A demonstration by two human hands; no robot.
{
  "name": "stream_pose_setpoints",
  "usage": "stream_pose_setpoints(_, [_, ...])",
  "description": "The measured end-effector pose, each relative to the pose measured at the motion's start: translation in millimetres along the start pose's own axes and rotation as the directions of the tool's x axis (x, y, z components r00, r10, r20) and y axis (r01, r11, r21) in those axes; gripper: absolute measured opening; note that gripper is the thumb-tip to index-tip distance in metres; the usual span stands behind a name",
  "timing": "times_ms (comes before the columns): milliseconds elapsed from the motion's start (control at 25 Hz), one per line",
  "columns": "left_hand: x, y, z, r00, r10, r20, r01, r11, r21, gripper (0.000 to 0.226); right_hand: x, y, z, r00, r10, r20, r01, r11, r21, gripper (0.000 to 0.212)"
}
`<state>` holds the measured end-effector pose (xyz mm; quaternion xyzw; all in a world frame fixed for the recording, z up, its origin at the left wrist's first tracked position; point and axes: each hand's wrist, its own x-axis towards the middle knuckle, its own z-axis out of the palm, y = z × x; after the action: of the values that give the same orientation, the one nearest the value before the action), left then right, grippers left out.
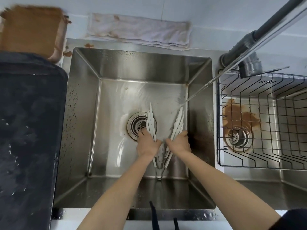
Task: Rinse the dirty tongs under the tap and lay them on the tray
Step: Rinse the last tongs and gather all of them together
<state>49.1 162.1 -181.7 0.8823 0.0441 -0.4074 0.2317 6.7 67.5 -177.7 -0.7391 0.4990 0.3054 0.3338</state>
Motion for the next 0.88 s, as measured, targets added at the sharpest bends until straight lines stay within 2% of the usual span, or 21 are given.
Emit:
stream_pose_setpoints(120, [2.0, -2.2, 0.8, 1.000, -0.005, 0.021, 0.006, 0.996, -0.086, 0.075, -4.5, -0.4, -3.3, 1.000, -0.008, -0.004, 0.008, 0.997, 0.077, 0.071])
stream_pose_setpoints(240, [-1.9, -1.4, -7.7, 1.000, -0.001, 0.014, 0.005, 0.959, -0.282, 0.053, -11.6, -6.1, -10.6, 0.998, -0.056, 0.014, 0.053, 0.985, 0.163, 0.077])
stream_pose_setpoints(360, [-7.1, 6.3, -22.1, 0.998, -0.018, 0.061, 0.046, 0.868, -0.494, 0.047, -20.4, -14.5, -18.6, 0.994, -0.106, 0.007, 0.100, 0.956, 0.276, 0.081])
stream_pose_setpoints(480, [-12.6, 12.9, -40.6, 0.992, 0.064, 0.104, 0.019, 0.759, -0.651, 0.040, -32.3, -23.4, -33.5, 0.989, -0.146, 0.013, 0.129, 0.907, 0.401, 0.074])
stream_pose_setpoints(600, [-18.0, 23.7, -56.3, 0.974, 0.155, 0.164, 0.012, 0.690, -0.724, 0.036, -42.4, -27.4, -53.1, 0.978, -0.199, -0.060, 0.203, 0.854, 0.479, 0.049])
stream_pose_setpoints(680, [-26.1, 33.6, -64.8, 0.968, 0.207, 0.142, -0.019, 0.626, -0.779, 0.030, -51.3, -30.8, -64.5, 0.967, -0.239, -0.088, 0.250, 0.821, 0.513, 0.040])
stream_pose_setpoints(800, [-37.4, 44.2, -73.6, 0.960, 0.263, 0.096, -0.067, 0.550, -0.832, 0.027, -61.7, -32.7, -76.9, 0.944, -0.294, -0.146, 0.323, 0.753, 0.573, 0.046])
stream_pose_setpoints(880, [-45.1, 49.5, -83.3, 0.952, 0.301, 0.047, -0.117, 0.504, -0.856, 0.017, -71.3, -35.8, -86.8, 0.924, -0.338, -0.180, 0.375, 0.706, 0.600, 0.048])
